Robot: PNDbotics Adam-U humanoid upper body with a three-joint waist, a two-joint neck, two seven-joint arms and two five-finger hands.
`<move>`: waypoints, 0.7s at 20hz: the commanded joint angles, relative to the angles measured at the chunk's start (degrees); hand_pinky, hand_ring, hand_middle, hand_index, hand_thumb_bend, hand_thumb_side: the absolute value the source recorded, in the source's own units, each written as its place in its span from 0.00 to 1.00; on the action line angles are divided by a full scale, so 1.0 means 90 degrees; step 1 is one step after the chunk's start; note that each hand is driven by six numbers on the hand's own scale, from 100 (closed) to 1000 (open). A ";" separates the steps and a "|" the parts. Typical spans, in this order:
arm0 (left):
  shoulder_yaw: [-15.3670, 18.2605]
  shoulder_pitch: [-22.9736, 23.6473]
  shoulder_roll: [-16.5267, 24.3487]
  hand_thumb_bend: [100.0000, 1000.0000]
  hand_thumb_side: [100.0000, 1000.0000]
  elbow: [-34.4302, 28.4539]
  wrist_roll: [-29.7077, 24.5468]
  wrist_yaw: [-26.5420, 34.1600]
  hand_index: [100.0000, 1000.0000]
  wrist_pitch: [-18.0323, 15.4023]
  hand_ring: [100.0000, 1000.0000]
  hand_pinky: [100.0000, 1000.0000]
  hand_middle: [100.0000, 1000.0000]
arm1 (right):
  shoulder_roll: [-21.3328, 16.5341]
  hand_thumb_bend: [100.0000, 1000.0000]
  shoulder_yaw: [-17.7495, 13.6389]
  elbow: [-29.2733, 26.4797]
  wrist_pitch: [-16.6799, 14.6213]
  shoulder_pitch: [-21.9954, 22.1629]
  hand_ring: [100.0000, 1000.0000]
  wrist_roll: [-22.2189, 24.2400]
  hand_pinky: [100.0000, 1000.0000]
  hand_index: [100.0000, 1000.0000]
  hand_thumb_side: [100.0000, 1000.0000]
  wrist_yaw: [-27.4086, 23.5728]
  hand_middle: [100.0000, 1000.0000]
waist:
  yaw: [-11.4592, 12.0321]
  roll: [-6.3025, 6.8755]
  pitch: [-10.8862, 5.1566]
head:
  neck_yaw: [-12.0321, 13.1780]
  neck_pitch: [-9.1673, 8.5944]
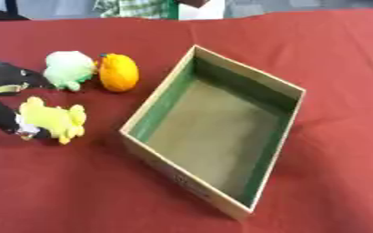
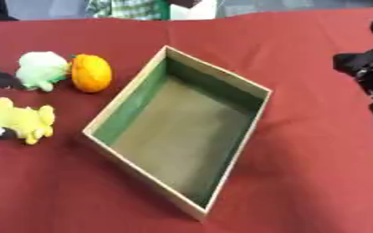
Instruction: Pick up objects on the table and place them in the box.
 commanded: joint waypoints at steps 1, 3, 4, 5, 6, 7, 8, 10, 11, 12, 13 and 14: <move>-0.0016 -0.0081 0.0109 0.61 0.81 0.0126 -0.0664 -0.0170 1.00 -0.0733 0.88 0.78 0.91 | -0.0057 0.00 -0.0018 -0.0100 0.0037 -0.0039 0.72 -0.0013 0.81 0.90 0.60 0.0024 0.47 | -0.0008 -0.0008 -0.0105 | 0.0025 -0.0062; -0.0026 -0.0090 0.0065 0.58 0.79 0.0237 -0.0660 -0.0250 1.00 -0.0752 0.87 0.77 0.90 | -0.0047 0.00 -0.0025 -0.0100 0.0037 -0.0036 0.72 -0.0016 0.81 0.90 0.60 0.0025 0.47 | -0.0017 -0.0015 -0.0103 | 0.0025 -0.0060; -0.0026 -0.0092 0.0038 0.56 0.78 0.0278 -0.0644 -0.0266 1.00 -0.0762 0.87 0.77 0.90 | -0.0044 0.00 -0.0028 -0.0100 0.0035 -0.0033 0.72 -0.0018 0.81 0.90 0.60 0.0026 0.47 | -0.0021 -0.0019 -0.0100 | 0.0023 -0.0059; -0.0027 -0.0093 0.0017 0.53 0.76 0.0305 -0.0619 -0.0272 1.00 -0.0774 0.86 0.76 0.89 | -0.0041 0.00 -0.0031 -0.0100 0.0035 -0.0030 0.72 -0.0020 0.81 0.90 0.60 0.0028 0.47 | -0.0024 -0.0021 -0.0097 | 0.0022 -0.0058; -0.0031 -0.0090 -0.0002 0.52 0.75 0.0317 -0.0585 -0.0269 1.00 -0.0787 0.86 0.75 0.88 | -0.0035 0.00 -0.0032 -0.0100 0.0038 -0.0028 0.72 -0.0019 0.81 0.90 0.60 0.0032 0.47 | -0.0025 -0.0022 -0.0093 | 0.0020 -0.0056; -0.0038 -0.0086 -0.0014 0.51 0.75 0.0320 -0.0553 -0.0262 1.00 -0.0802 0.85 0.74 0.88 | -0.0030 0.00 -0.0033 -0.0100 0.0041 -0.0027 0.72 -0.0017 0.81 0.90 0.60 0.0035 0.47 | -0.0025 -0.0023 -0.0090 | 0.0018 -0.0056; -0.0047 -0.0082 -0.0024 0.51 0.74 0.0316 -0.0524 -0.0251 1.00 -0.0820 0.85 0.74 0.87 | -0.0025 0.00 -0.0033 -0.0100 0.0045 -0.0026 0.72 -0.0014 0.82 0.90 0.60 0.0038 0.47 | -0.0023 -0.0023 -0.0088 | 0.0018 -0.0054; -0.0058 -0.0080 -0.0035 0.47 0.71 0.0285 -0.0461 -0.0242 1.00 -0.0840 0.83 0.72 0.86 | -0.0019 0.00 -0.0032 -0.0100 0.0052 -0.0027 0.72 -0.0009 0.82 0.90 0.60 0.0042 0.47 | -0.0023 -0.0023 -0.0086 | 0.0021 -0.0055; -0.0062 -0.0076 -0.0045 0.44 0.70 0.0268 -0.0420 -0.0230 0.99 -0.0844 0.83 0.71 0.84 | -0.0016 0.00 -0.0033 -0.0100 0.0054 -0.0027 0.72 -0.0008 0.82 0.90 0.60 0.0043 0.47 | -0.0024 -0.0024 -0.0087 | 0.0021 -0.0058; -0.0067 -0.0072 -0.0053 0.42 0.69 0.0256 -0.0372 -0.0205 0.97 -0.0846 0.82 0.70 0.84 | -0.0013 0.00 -0.0035 -0.0100 0.0056 -0.0026 0.72 -0.0007 0.82 0.90 0.60 0.0043 0.47 | -0.0026 -0.0026 -0.0087 | 0.0019 -0.0062; -0.0073 -0.0068 -0.0057 0.39 0.68 0.0249 -0.0331 -0.0189 0.96 -0.0843 0.81 0.69 0.82 | -0.0009 0.00 -0.0037 -0.0100 0.0058 -0.0023 0.72 -0.0008 0.82 0.90 0.60 0.0045 0.47 | -0.0029 -0.0027 -0.0088 | 0.0017 -0.0065; -0.0074 -0.0066 -0.0063 0.34 0.65 0.0239 -0.0280 -0.0174 0.93 -0.0831 0.80 0.67 0.80 | -0.0002 0.00 -0.0039 -0.0100 0.0064 -0.0018 0.72 -0.0009 0.82 0.90 0.60 0.0046 0.47 | -0.0033 -0.0028 -0.0090 | 0.0014 -0.0066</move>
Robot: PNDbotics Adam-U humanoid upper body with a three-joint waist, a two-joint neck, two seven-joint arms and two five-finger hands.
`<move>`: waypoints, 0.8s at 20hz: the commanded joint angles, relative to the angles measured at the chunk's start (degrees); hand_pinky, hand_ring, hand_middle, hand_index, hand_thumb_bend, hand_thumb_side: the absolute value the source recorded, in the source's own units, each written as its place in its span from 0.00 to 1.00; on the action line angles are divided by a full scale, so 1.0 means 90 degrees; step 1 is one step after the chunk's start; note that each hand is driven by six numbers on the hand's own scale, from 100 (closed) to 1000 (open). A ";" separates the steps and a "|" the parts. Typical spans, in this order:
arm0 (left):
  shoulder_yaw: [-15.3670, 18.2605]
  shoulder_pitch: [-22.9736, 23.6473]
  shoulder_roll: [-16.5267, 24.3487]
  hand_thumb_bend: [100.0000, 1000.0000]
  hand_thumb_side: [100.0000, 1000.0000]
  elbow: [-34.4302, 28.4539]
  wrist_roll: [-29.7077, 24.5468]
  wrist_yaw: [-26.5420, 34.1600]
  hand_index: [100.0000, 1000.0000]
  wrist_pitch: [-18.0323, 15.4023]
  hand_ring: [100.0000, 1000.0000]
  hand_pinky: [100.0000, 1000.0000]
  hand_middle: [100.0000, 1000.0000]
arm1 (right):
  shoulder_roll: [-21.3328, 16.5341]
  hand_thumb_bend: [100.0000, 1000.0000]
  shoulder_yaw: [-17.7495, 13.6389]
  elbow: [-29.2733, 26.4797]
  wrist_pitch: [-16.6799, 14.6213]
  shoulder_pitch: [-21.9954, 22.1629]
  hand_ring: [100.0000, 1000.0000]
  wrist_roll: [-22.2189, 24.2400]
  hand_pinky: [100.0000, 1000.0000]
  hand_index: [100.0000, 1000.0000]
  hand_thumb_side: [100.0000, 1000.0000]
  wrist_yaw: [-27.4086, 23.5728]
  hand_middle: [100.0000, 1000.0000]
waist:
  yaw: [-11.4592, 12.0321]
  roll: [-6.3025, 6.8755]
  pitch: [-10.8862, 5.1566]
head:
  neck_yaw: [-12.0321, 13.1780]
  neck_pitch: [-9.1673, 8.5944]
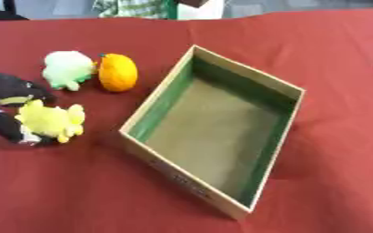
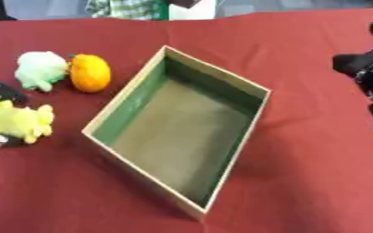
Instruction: Pick up objects on the table and place them in the box.
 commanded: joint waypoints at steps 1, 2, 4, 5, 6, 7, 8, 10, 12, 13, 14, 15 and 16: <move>-0.0012 -0.0058 0.0093 0.31 0.63 -0.0078 -0.0450 0.0075 0.92 -0.0588 0.79 0.66 0.79 | -0.0061 0.00 -0.0035 -0.0100 0.0022 -0.0019 0.72 -0.0006 0.82 0.90 0.60 0.0031 0.47 | -0.0012 -0.0010 -0.0096 | 0.0003 -0.0066; -0.0015 -0.0057 0.0085 0.28 0.62 -0.0081 -0.0404 0.0083 0.91 -0.0562 0.78 0.65 0.78 | -0.0055 0.00 -0.0037 -0.0100 0.0028 -0.0014 0.72 -0.0007 0.82 0.90 0.60 0.0034 0.47 | -0.0014 -0.0011 -0.0097 | -0.0003 -0.0065; -0.0012 -0.0057 0.0076 0.20 0.56 -0.0090 -0.0318 0.0085 0.87 -0.0493 0.75 0.62 0.75 | -0.0050 0.00 -0.0041 -0.0100 0.0033 -0.0011 0.72 -0.0007 0.82 0.90 0.60 0.0036 0.47 | -0.0017 -0.0011 -0.0099 | -0.0027 -0.0066; -0.0011 -0.0052 0.0071 0.16 0.55 -0.0092 -0.0279 0.0085 0.86 -0.0455 0.74 0.61 0.74 | -0.0051 0.00 -0.0041 -0.0100 0.0034 -0.0012 0.72 -0.0007 0.82 0.90 0.60 0.0035 0.47 | -0.0019 -0.0011 -0.0099 | -0.0038 -0.0065; -0.0005 -0.0048 0.0069 0.10 0.52 -0.0094 -0.0244 0.0090 0.84 -0.0414 0.73 0.59 0.73 | -0.0055 0.00 -0.0041 -0.0100 0.0031 -0.0015 0.72 -0.0008 0.82 0.90 0.60 0.0032 0.47 | -0.0019 -0.0010 -0.0100 | -0.0049 -0.0066; 0.0002 -0.0043 0.0068 0.07 0.51 -0.0100 -0.0215 0.0099 0.83 -0.0373 0.72 0.58 0.72 | -0.0061 0.00 -0.0041 -0.0100 0.0027 -0.0018 0.72 -0.0008 0.82 0.90 0.60 0.0028 0.47 | -0.0020 -0.0010 -0.0101 | -0.0058 -0.0067; 0.0010 -0.0039 0.0069 0.01 0.47 -0.0115 -0.0198 0.0117 0.82 -0.0338 0.71 0.57 0.71 | -0.0067 0.00 -0.0040 -0.0100 0.0024 -0.0018 0.72 -0.0007 0.82 0.90 0.60 0.0025 0.47 | -0.0020 -0.0009 -0.0102 | -0.0069 -0.0067; 0.0036 -0.0030 0.0079 0.00 0.41 -0.0183 -0.0187 0.0177 0.81 -0.0276 0.70 0.56 0.71 | -0.0074 0.00 -0.0040 -0.0100 0.0022 -0.0017 0.72 -0.0005 0.82 0.90 0.60 0.0022 0.47 | -0.0019 -0.0007 -0.0106 | -0.0079 -0.0069; 0.0075 -0.0020 0.0097 0.00 0.29 -0.0310 -0.0223 0.0223 0.81 -0.0211 0.70 0.55 0.71 | -0.0074 0.00 -0.0041 -0.0100 0.0025 -0.0017 0.72 -0.0006 0.82 0.90 0.60 0.0018 0.47 | -0.0017 -0.0004 -0.0111 | -0.0087 -0.0078; 0.0100 -0.0012 0.0106 0.00 0.25 -0.0393 -0.0246 0.0240 0.81 -0.0172 0.70 0.55 0.71 | -0.0073 0.00 -0.0041 -0.0100 0.0027 -0.0018 0.72 -0.0005 0.82 0.90 0.60 0.0015 0.47 | -0.0015 -0.0003 -0.0113 | -0.0090 -0.0082; 0.0133 -0.0008 0.0117 0.00 0.23 -0.0487 -0.0260 0.0256 0.81 -0.0126 0.70 0.55 0.71 | -0.0072 0.00 -0.0041 -0.0100 0.0029 -0.0018 0.72 -0.0006 0.82 0.90 0.60 0.0013 0.47 | -0.0013 -0.0002 -0.0115 | -0.0095 -0.0088; 0.0168 -0.0004 0.0130 0.00 0.17 -0.0574 -0.0264 0.0265 0.82 -0.0076 0.70 0.54 0.71 | -0.0071 0.00 -0.0042 -0.0100 0.0032 -0.0018 0.72 -0.0006 0.82 0.90 0.60 0.0011 0.47 | -0.0010 -0.0001 -0.0118 | -0.0099 -0.0092; 0.0219 -0.0002 0.0144 0.00 0.17 -0.0673 -0.0244 0.0260 0.82 -0.0010 0.69 0.53 0.71 | -0.0070 0.00 -0.0042 -0.0100 0.0035 -0.0017 0.72 -0.0007 0.82 0.90 0.60 0.0009 0.47 | -0.0006 0.0001 -0.0121 | -0.0104 -0.0095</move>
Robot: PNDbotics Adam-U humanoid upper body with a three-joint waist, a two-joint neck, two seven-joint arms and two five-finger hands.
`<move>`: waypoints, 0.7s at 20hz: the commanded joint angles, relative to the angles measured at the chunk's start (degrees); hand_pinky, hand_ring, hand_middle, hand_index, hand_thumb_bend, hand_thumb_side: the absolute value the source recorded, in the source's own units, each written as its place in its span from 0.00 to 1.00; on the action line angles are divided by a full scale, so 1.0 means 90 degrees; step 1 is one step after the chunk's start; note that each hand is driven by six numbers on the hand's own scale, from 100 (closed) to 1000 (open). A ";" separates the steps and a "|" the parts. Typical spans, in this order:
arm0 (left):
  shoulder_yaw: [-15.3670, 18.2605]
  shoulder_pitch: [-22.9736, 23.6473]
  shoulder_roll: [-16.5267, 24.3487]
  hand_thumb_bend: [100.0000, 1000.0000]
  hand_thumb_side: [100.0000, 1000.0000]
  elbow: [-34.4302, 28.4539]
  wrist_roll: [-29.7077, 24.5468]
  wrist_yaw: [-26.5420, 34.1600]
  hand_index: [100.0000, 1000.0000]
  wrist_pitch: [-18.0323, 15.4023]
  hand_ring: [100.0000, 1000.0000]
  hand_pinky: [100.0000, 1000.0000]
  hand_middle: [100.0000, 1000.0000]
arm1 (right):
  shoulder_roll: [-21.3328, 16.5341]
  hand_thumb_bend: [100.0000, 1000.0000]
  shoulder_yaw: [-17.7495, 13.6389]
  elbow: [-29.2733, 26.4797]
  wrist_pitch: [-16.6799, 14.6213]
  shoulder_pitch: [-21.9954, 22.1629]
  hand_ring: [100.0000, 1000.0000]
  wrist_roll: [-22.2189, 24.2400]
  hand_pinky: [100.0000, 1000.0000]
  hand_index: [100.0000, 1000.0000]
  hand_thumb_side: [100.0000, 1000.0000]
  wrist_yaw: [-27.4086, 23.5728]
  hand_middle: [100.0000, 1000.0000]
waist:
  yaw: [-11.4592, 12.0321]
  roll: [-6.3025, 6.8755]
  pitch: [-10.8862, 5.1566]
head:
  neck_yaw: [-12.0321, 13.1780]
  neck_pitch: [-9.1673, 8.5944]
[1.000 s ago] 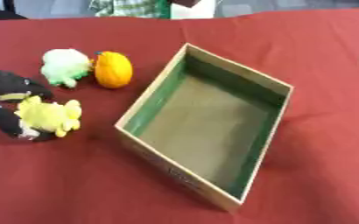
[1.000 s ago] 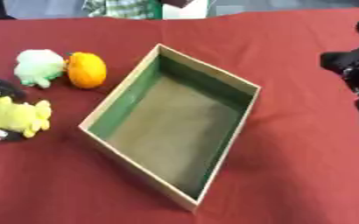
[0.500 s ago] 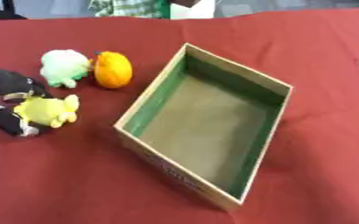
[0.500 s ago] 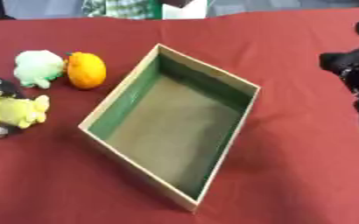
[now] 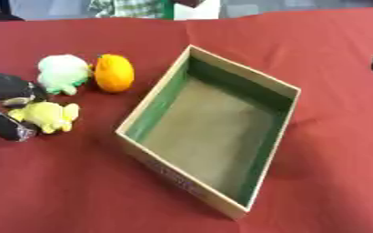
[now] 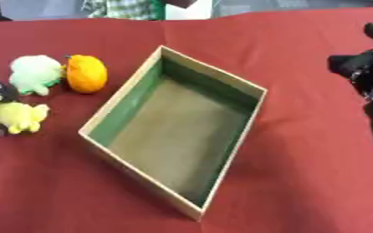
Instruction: Pick up objects on the table and place them in the box.
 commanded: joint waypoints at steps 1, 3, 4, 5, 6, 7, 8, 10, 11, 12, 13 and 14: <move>0.0222 -0.0058 0.0212 0.00 0.17 -0.0372 -0.0143 0.0027 0.82 0.0010 0.69 0.53 0.71 | -0.0076 0.00 -0.0041 -0.0100 0.0015 -0.0039 0.72 -0.0004 0.82 0.90 0.60 0.0002 0.47 | 0.0014 0.0004 -0.0123 | -0.0027 -0.0081; 0.0302 -0.0054 0.0241 0.00 0.17 -0.0522 -0.0024 -0.0076 0.82 0.0186 0.70 0.53 0.72 | -0.0073 0.00 -0.0040 -0.0100 0.0023 -0.0038 0.72 -0.0003 0.82 0.90 0.60 0.0001 0.47 | 0.0021 0.0007 -0.0127 | -0.0035 -0.0083; 0.0339 -0.0054 0.0251 0.00 0.17 -0.0578 0.0050 -0.0160 0.83 0.0279 0.70 0.53 0.73 | -0.0072 0.00 -0.0040 -0.0100 0.0025 -0.0038 0.72 -0.0002 0.82 0.90 0.60 -0.0001 0.47 | 0.0024 0.0009 -0.0129 | -0.0039 -0.0084; 0.0363 -0.0047 0.0254 0.00 0.17 -0.0624 0.0135 -0.0238 0.83 0.0363 0.70 0.53 0.73 | -0.0072 0.00 -0.0040 -0.0100 0.0027 -0.0039 0.72 -0.0001 0.82 0.90 0.60 -0.0002 0.47 | 0.0024 0.0009 -0.0130 | -0.0041 -0.0085; 0.0383 -0.0039 0.0255 0.00 0.17 -0.0663 0.0217 -0.0292 0.83 0.0433 0.70 0.53 0.73 | -0.0072 0.00 -0.0041 -0.0100 0.0027 -0.0038 0.72 -0.0001 0.82 0.90 0.60 -0.0003 0.47 | 0.0023 0.0010 -0.0131 | -0.0045 -0.0088; 0.0396 -0.0028 0.0253 0.00 0.17 -0.0696 0.0278 -0.0315 0.83 0.0485 0.70 0.53 0.73 | -0.0072 0.00 -0.0042 -0.0100 0.0029 -0.0036 0.72 0.0000 0.82 0.90 0.60 -0.0001 0.47 | 0.0022 0.0011 -0.0131 | -0.0049 -0.0089; 0.0408 -0.0021 0.0252 0.00 0.17 -0.0730 0.0316 -0.0312 0.83 0.0524 0.70 0.53 0.74 | -0.0071 0.00 -0.0044 -0.0100 0.0030 -0.0035 0.72 0.0000 0.82 0.90 0.60 0.0000 0.47 | 0.0022 0.0012 -0.0131 | -0.0053 -0.0090; 0.0437 -0.0017 0.0251 0.00 0.17 -0.0807 0.0344 -0.0270 0.83 0.0575 0.70 0.53 0.74 | -0.0069 0.00 -0.0044 -0.0100 0.0032 -0.0034 0.72 0.0003 0.82 0.90 0.60 0.0000 0.47 | 0.0023 0.0013 -0.0130 | -0.0058 -0.0089; 0.0459 -0.0021 0.0248 0.00 0.17 -0.0860 0.0353 -0.0231 0.83 0.0594 0.70 0.53 0.73 | -0.0069 0.00 -0.0044 -0.0100 0.0032 -0.0034 0.72 0.0004 0.82 0.91 0.60 0.0000 0.47 | 0.0025 0.0013 -0.0130 | -0.0061 -0.0089; 0.0484 -0.0029 0.0244 0.00 0.17 -0.0928 0.0364 -0.0186 0.82 0.0612 0.69 0.52 0.72 | -0.0070 0.00 -0.0045 -0.0100 0.0032 -0.0034 0.72 0.0004 0.82 0.91 0.60 0.0000 0.47 | 0.0026 0.0012 -0.0130 | -0.0063 -0.0087; 0.0509 -0.0037 0.0239 0.00 0.16 -0.1007 0.0377 -0.0136 0.82 0.0630 0.69 0.52 0.72 | -0.0070 0.00 -0.0047 -0.0100 0.0031 -0.0033 0.72 0.0002 0.82 0.91 0.60 -0.0001 0.47 | 0.0027 0.0011 -0.0130 | -0.0066 -0.0085; 0.0532 -0.0049 0.0233 0.00 0.16 -0.1086 0.0395 -0.0086 0.80 0.0647 0.67 0.50 0.70 | -0.0071 0.00 -0.0048 -0.0100 0.0029 -0.0033 0.72 0.0001 0.82 0.91 0.60 -0.0002 0.47 | 0.0028 0.0009 -0.0131 | -0.0069 -0.0082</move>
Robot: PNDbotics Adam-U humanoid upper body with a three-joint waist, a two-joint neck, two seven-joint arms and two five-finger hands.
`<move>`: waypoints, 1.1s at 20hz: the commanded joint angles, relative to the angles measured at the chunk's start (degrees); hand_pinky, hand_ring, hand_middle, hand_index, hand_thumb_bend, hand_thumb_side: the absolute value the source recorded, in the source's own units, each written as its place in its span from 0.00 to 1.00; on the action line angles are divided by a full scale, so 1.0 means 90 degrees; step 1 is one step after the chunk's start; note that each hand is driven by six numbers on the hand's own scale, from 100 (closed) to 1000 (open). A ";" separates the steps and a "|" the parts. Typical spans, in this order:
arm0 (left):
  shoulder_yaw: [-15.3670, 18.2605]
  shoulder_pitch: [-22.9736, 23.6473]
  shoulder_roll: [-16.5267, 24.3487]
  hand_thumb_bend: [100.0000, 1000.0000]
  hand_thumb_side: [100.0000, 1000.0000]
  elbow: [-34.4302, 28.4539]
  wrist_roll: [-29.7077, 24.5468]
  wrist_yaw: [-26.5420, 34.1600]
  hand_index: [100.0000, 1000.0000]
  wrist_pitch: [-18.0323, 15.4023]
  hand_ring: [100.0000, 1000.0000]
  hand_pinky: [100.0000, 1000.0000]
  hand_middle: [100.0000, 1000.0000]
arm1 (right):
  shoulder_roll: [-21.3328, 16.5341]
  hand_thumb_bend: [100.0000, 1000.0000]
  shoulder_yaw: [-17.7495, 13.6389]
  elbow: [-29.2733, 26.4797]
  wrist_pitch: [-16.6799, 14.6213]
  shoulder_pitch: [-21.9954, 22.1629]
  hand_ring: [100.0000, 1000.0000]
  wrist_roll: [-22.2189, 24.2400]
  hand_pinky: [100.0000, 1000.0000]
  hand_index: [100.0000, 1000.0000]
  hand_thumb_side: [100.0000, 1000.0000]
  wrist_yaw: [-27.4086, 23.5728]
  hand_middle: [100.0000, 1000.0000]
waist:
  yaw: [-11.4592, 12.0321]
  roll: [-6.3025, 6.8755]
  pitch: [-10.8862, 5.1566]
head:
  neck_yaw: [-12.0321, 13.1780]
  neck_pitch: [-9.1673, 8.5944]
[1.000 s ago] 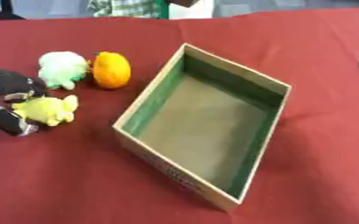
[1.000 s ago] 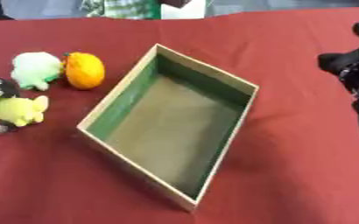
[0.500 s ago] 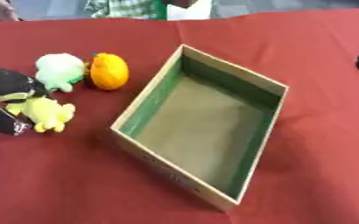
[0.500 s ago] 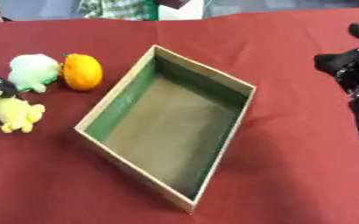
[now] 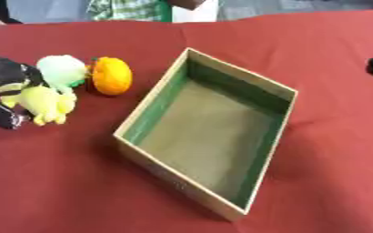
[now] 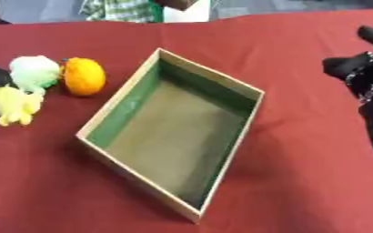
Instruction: Pick up objects on the table and place them in the box.
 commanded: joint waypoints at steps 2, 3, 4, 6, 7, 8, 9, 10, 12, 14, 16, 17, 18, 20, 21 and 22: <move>0.0208 -0.0129 0.0214 0.00 0.16 -0.0461 0.0144 0.0243 0.77 0.0088 0.64 0.47 0.67 | -0.0076 0.00 -0.0049 -0.0100 -0.0004 -0.0034 0.72 -0.0006 0.82 0.90 0.60 -0.0004 0.47 | 0.0013 -0.0001 -0.0133 | -0.0027 -0.0039; 0.0221 -0.0165 0.0205 0.00 0.16 -0.0581 0.0209 0.0315 0.76 0.0103 0.63 0.46 0.66 | -0.0080 0.00 -0.0049 -0.0100 -0.0006 -0.0035 0.72 -0.0007 0.82 0.90 0.60 -0.0006 0.47 | 0.0018 -0.0002 -0.0137 | -0.0036 -0.0035; 0.0226 -0.0202 0.0195 0.00 0.16 -0.0697 0.0270 0.0379 0.74 0.0120 0.61 0.45 0.64 | -0.0086 0.00 -0.0049 -0.0100 -0.0008 -0.0038 0.72 -0.0007 0.82 0.90 0.60 -0.0009 0.47 | 0.0022 -0.0002 -0.0141 | -0.0049 -0.0028; 0.0191 -0.0311 0.0164 0.00 0.16 -0.0971 0.0416 0.0496 0.73 0.0138 0.60 0.43 0.62 | -0.0109 0.00 -0.0043 -0.0100 -0.0020 -0.0051 0.72 -0.0007 0.82 0.90 0.60 -0.0023 0.47 | 0.0028 -0.0004 -0.0151 | -0.0093 -0.0012; 0.0151 -0.0377 0.0134 0.00 0.16 -0.1127 0.0482 0.0555 0.73 0.0143 0.60 0.43 0.62 | -0.0130 0.00 -0.0037 -0.0100 -0.0032 -0.0065 0.72 -0.0006 0.82 0.90 0.60 -0.0035 0.47 | 0.0031 -0.0005 -0.0157 | -0.0110 -0.0004; 0.0114 -0.0432 0.0101 0.00 0.16 -0.1258 0.0535 0.0613 0.72 0.0146 0.59 0.42 0.61 | -0.0150 0.00 -0.0031 -0.0100 -0.0047 -0.0080 0.72 -0.0004 0.81 0.90 0.61 -0.0050 0.47 | 0.0032 -0.0007 -0.0162 | -0.0119 0.0000; 0.0076 -0.0504 0.0046 0.00 0.16 -0.1389 0.0579 0.0673 0.72 0.0154 0.59 0.42 0.61 | -0.0176 0.00 -0.0022 -0.0100 -0.0070 -0.0104 0.72 -0.0003 0.81 0.90 0.61 -0.0072 0.47 | 0.0035 -0.0008 -0.0166 | -0.0124 0.0003; 0.0045 -0.0556 0.0002 0.00 0.16 -0.1492 0.0605 0.0718 0.71 0.0174 0.58 0.42 0.60 | -0.0197 0.00 -0.0016 -0.0100 -0.0080 -0.0119 0.72 -0.0004 0.81 0.90 0.61 -0.0091 0.47 | 0.0038 -0.0008 -0.0169 | -0.0127 0.0004; -0.0046 -0.0725 -0.0204 0.00 0.17 -0.1751 0.0666 0.0796 0.71 0.0201 0.58 0.41 0.60 | -0.0246 0.00 0.0011 -0.0100 -0.0102 -0.0175 0.72 0.0004 0.81 0.90 0.61 -0.0137 0.47 | 0.0049 0.0000 -0.0177 | -0.0101 -0.0013; -0.0165 -0.0877 -0.0449 0.00 0.17 -0.2000 0.0686 0.0844 0.70 0.0204 0.58 0.41 0.60 | -0.0285 0.00 0.0037 -0.0100 -0.0110 -0.0234 0.72 0.0008 0.81 0.90 0.61 -0.0182 0.47 | 0.0062 0.0012 -0.0182 | -0.0073 -0.0035; -0.0288 -0.0997 -0.0691 0.00 0.17 -0.2208 0.0662 0.0869 0.70 0.0185 0.58 0.40 0.60 | -0.0319 0.00 0.0068 -0.0100 -0.0119 -0.0315 0.72 0.0012 0.81 0.90 0.62 -0.0235 0.48 | 0.0072 0.0024 -0.0191 | -0.0045 -0.0052; -0.0353 -0.1049 -0.0832 0.00 0.17 -0.2297 0.0640 0.0883 0.70 0.0171 0.58 0.40 0.60 | -0.0339 0.00 0.0085 -0.0100 -0.0131 -0.0371 0.72 0.0013 0.81 0.90 0.63 -0.0270 0.48 | 0.0077 0.0031 -0.0197 | -0.0035 -0.0059; -0.0410 -0.1095 -0.0968 0.00 0.17 -0.2359 0.0616 0.0890 0.70 0.0162 0.58 0.40 0.60 | -0.0358 0.00 0.0102 -0.0100 -0.0141 -0.0424 0.73 0.0013 0.81 0.90 0.63 -0.0305 0.48 | 0.0085 0.0037 -0.0203 | -0.0029 -0.0064; -0.0506 -0.1177 -0.1241 0.00 0.18 -0.2407 0.0585 0.0875 0.70 0.0143 0.57 0.40 0.60 | -0.0398 0.00 0.0137 -0.0100 -0.0165 -0.0523 0.73 0.0016 0.81 0.90 0.64 -0.0376 0.50 | 0.0103 0.0046 -0.0217 | -0.0022 -0.0068; -0.0556 -0.1209 -0.1397 0.00 0.18 -0.2415 0.0574 0.0855 0.70 0.0136 0.57 0.39 0.59 | -0.0423 0.00 0.0154 -0.0100 -0.0187 -0.0579 0.74 0.0020 0.81 0.90 0.65 -0.0405 0.51 | 0.0111 0.0053 -0.0225 | -0.0006 -0.0065; -0.0612 -0.1236 -0.1543 0.00 0.18 -0.2419 0.0554 0.0829 0.69 0.0131 0.57 0.39 0.59 | -0.0451 0.00 0.0171 -0.0100 -0.0215 -0.0631 0.75 0.0022 0.81 0.90 0.66 -0.0428 0.52 | 0.0117 0.0059 -0.0234 | 0.0008 -0.0064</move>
